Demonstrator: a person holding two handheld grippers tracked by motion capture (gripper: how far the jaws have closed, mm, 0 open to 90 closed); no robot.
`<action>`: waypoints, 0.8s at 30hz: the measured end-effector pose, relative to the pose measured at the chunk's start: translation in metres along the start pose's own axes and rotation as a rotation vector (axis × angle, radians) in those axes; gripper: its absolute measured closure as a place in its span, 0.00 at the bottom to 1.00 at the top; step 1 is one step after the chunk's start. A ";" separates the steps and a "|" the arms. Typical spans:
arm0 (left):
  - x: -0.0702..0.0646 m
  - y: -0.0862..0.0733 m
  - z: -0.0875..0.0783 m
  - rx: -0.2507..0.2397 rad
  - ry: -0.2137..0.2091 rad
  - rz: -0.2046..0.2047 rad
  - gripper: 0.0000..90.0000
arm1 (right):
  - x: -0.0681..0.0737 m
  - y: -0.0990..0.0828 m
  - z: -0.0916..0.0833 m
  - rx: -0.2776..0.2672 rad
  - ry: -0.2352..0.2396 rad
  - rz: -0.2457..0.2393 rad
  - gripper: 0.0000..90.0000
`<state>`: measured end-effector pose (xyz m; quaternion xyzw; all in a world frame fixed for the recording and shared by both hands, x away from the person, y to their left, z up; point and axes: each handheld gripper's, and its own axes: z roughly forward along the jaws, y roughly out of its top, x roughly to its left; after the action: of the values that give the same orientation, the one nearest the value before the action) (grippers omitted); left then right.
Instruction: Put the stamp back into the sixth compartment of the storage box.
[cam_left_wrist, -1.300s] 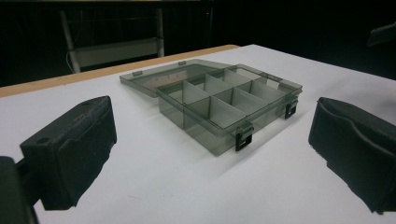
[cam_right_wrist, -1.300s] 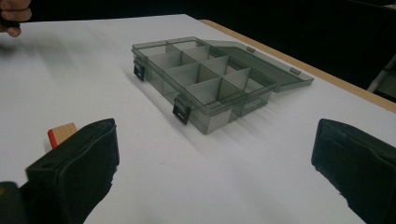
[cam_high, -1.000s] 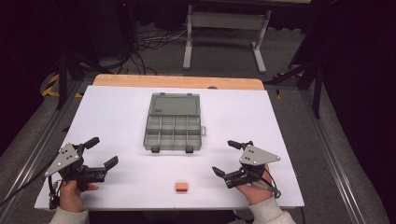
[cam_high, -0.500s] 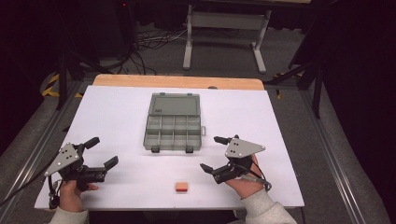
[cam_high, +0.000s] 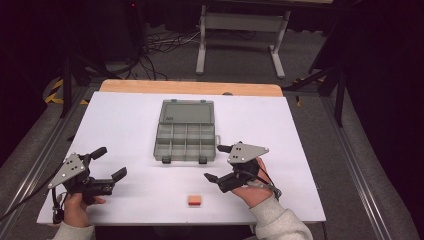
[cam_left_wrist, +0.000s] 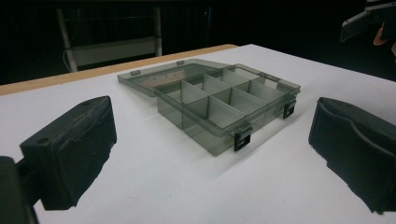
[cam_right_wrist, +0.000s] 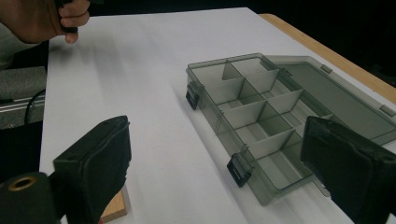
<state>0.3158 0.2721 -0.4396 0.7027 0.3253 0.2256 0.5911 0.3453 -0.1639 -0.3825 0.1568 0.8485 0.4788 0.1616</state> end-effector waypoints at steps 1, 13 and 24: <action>0.000 0.000 0.000 0.000 0.000 0.000 0.02 | 0.000 0.001 0.002 0.005 0.002 -0.005 0.12; 0.000 0.000 0.000 0.002 -0.002 0.005 0.02 | 0.004 0.014 0.020 0.041 0.057 -0.031 0.19; 0.000 0.000 0.000 0.000 -0.002 0.001 0.02 | 0.008 0.023 0.035 0.056 0.107 -0.052 0.22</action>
<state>0.3161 0.2719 -0.4399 0.7033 0.3243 0.2253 0.5912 0.3558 -0.1225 -0.3808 0.1134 0.8728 0.4583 0.1240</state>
